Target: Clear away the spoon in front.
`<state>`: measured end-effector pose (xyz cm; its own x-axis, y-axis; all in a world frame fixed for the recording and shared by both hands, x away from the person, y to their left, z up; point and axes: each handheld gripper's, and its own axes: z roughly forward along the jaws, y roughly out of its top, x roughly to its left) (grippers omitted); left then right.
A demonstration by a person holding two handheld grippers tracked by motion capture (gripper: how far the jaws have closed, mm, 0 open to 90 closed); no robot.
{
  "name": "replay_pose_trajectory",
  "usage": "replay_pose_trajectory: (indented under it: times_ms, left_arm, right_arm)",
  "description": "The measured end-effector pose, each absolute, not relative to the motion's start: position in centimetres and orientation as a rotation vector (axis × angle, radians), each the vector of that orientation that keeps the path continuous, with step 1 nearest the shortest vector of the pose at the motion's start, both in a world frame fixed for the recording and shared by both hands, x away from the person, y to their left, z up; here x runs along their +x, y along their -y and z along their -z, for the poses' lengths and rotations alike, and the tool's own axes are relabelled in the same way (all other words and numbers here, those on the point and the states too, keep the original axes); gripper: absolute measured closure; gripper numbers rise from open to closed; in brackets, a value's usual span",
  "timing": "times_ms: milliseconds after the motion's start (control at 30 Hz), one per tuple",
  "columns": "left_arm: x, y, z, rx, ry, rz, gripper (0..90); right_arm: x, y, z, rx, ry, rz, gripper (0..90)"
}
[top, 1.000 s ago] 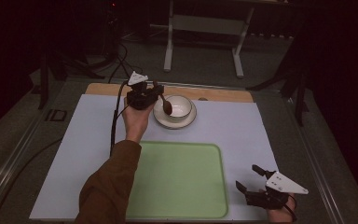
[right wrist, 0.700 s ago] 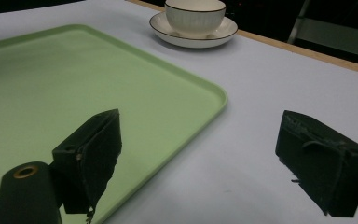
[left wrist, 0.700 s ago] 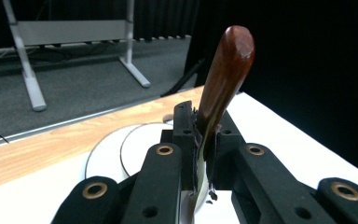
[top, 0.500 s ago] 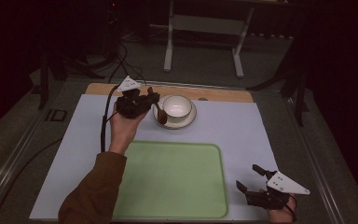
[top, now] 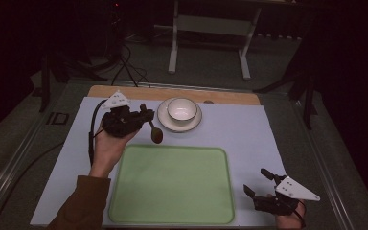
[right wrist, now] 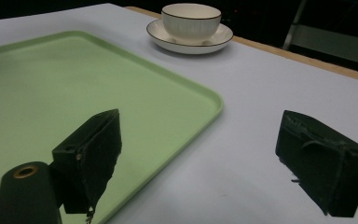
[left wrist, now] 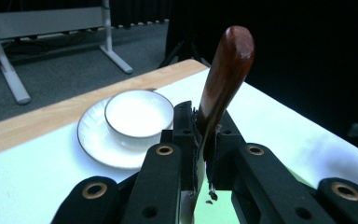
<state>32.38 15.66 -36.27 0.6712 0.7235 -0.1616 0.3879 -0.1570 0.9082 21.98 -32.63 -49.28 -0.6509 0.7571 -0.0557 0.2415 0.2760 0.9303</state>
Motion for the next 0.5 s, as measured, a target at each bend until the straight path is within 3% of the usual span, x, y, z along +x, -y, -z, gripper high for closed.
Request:
replay_pose_trajectory:
  times_ms: [500]
  left_arm:
    - [28.4,-18.7,38.2,1.798,-0.939,-0.325,84.3]
  right_arm:
    - [23.0,33.0,49.3,0.924,-1.997,-1.371,13.9]
